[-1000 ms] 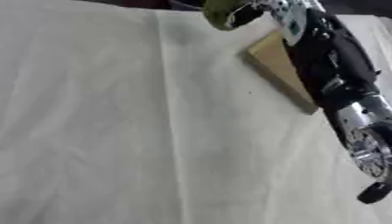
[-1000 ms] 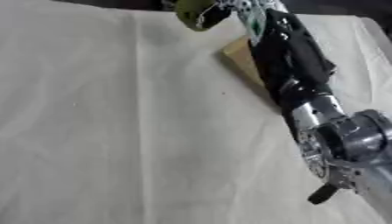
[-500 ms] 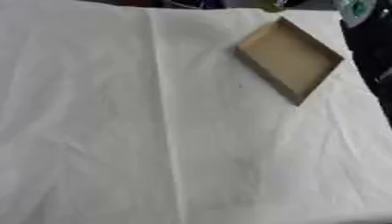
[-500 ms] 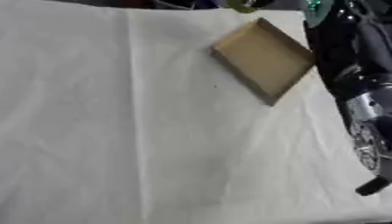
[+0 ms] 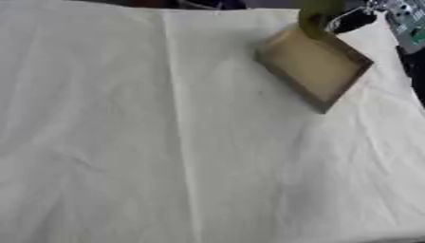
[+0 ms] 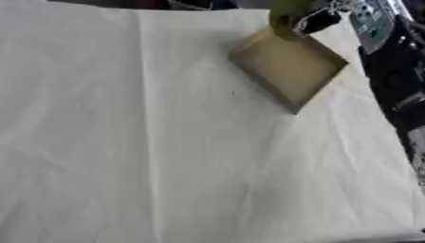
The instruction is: Pick up objects on the table and place them in the box.
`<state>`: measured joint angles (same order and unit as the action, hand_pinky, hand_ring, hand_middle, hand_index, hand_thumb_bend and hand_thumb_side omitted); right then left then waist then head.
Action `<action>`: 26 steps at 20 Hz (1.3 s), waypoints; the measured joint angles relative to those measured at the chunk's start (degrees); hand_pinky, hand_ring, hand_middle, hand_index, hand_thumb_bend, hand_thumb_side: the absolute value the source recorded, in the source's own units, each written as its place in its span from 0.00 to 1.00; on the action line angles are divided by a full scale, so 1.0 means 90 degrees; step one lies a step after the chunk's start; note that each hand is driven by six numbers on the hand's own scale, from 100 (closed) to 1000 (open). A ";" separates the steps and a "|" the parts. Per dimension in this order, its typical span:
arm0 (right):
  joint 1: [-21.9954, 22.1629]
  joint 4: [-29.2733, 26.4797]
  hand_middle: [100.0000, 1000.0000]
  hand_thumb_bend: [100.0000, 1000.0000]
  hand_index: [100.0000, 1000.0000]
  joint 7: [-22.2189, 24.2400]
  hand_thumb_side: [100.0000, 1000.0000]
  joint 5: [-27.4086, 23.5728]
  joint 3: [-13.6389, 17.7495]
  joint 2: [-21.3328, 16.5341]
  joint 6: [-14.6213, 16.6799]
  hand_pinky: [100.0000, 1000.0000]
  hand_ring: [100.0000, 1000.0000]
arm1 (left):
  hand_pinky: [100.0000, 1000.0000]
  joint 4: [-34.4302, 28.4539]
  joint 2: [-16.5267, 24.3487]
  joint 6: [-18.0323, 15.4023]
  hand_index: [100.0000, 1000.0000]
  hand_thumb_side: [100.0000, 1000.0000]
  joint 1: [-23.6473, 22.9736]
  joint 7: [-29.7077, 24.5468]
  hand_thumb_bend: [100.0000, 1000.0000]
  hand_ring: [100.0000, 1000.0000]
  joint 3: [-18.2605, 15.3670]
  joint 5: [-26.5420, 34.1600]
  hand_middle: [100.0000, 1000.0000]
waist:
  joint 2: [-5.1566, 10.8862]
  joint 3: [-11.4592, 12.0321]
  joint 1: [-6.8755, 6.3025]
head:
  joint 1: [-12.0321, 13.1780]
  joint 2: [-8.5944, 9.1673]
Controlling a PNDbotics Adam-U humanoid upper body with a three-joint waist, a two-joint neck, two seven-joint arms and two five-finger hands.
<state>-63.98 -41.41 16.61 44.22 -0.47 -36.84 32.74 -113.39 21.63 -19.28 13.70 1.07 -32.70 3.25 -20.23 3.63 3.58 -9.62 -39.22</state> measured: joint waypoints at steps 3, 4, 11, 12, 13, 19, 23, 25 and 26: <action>0.0063 0.0102 0.45 0.11 0.62 0.0031 0.00 -0.0002 -0.0077 0.0000 0.0031 0.45 0.44 | 0.44 0.0000 0.0000 -0.0006 0.70 0.18 0.0000 0.0006 0.00 0.54 0.0000 0.0000 0.56 | -0.0008 0.0009 -0.0001 | -0.0003 0.0006; 0.0070 0.0140 0.50 0.18 0.66 0.0043 0.00 0.0009 -0.0105 0.0000 0.0043 0.49 0.48 | 0.44 0.0000 0.0000 -0.0006 0.70 0.18 0.0000 0.0007 0.00 0.54 0.0000 0.0000 0.56 | -0.0009 0.0016 -0.0003 | -0.0004 0.0009; 0.0079 0.0189 0.70 0.29 0.81 -0.0207 0.00 0.1103 -0.0226 0.0001 0.0186 0.65 0.70 | 0.44 0.0000 -0.0001 -0.0008 0.70 0.18 0.0001 0.0012 0.00 0.54 0.0000 -0.0002 0.56 | -0.0010 0.0034 -0.0018 | -0.0010 0.0057; 0.0082 0.0214 0.70 0.29 0.81 -0.0268 0.00 0.1273 -0.0226 0.0001 0.0206 0.65 0.71 | 0.44 0.0000 -0.0001 -0.0008 0.70 0.18 0.0001 0.0012 0.00 0.54 0.0000 -0.0002 0.56 | -0.0010 0.0034 -0.0018 | -0.0010 0.0058; 0.0085 0.0255 0.70 0.29 0.81 -0.0316 0.00 0.1397 -0.0225 0.0001 0.0228 0.66 0.71 | 0.44 0.0000 -0.0001 -0.0008 0.70 0.18 0.0001 0.0012 0.00 0.54 0.0000 -0.0003 0.56 | -0.0010 0.0034 -0.0018 | -0.0010 0.0059; 0.0109 0.0483 0.69 0.29 0.82 -0.0484 0.00 0.1748 -0.0222 0.0001 0.0344 0.66 0.71 | 0.44 0.0000 -0.0001 -0.0008 0.70 0.18 0.0001 0.0013 0.00 0.54 0.0000 -0.0003 0.56 | -0.0010 0.0034 -0.0018 | -0.0009 0.0062; 0.0111 0.0429 0.69 0.29 0.82 -0.0618 0.00 0.1767 -0.0187 0.0001 0.0336 0.65 0.71 | 0.44 0.0000 -0.0001 -0.0008 0.70 0.18 0.0001 0.0013 0.00 0.54 0.0000 -0.0003 0.56 | -0.0010 0.0033 -0.0019 | -0.0009 0.0062; 0.0119 0.0283 0.69 0.29 0.82 -0.0691 0.00 0.1739 -0.0148 -0.0005 0.0316 0.65 0.70 | 0.44 0.0000 -0.0001 -0.0007 0.70 0.18 0.0000 0.0013 0.00 0.54 0.0000 -0.0005 0.56 | -0.0010 0.0033 -0.0019 | -0.0009 0.0062; 0.0135 0.0170 0.69 0.29 0.82 -0.0728 0.00 0.1705 -0.0122 -0.0018 0.0299 0.65 0.70 | 0.45 0.0000 -0.0001 -0.0007 0.70 0.18 0.0000 0.0014 0.00 0.54 0.0000 -0.0005 0.56 | -0.0010 0.0033 -0.0019 | -0.0007 0.0062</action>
<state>-62.76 -39.89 10.06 59.57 -1.57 -37.00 35.42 -113.39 21.62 -19.34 13.71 1.19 -32.70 3.20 -20.32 3.93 3.41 -9.68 -38.67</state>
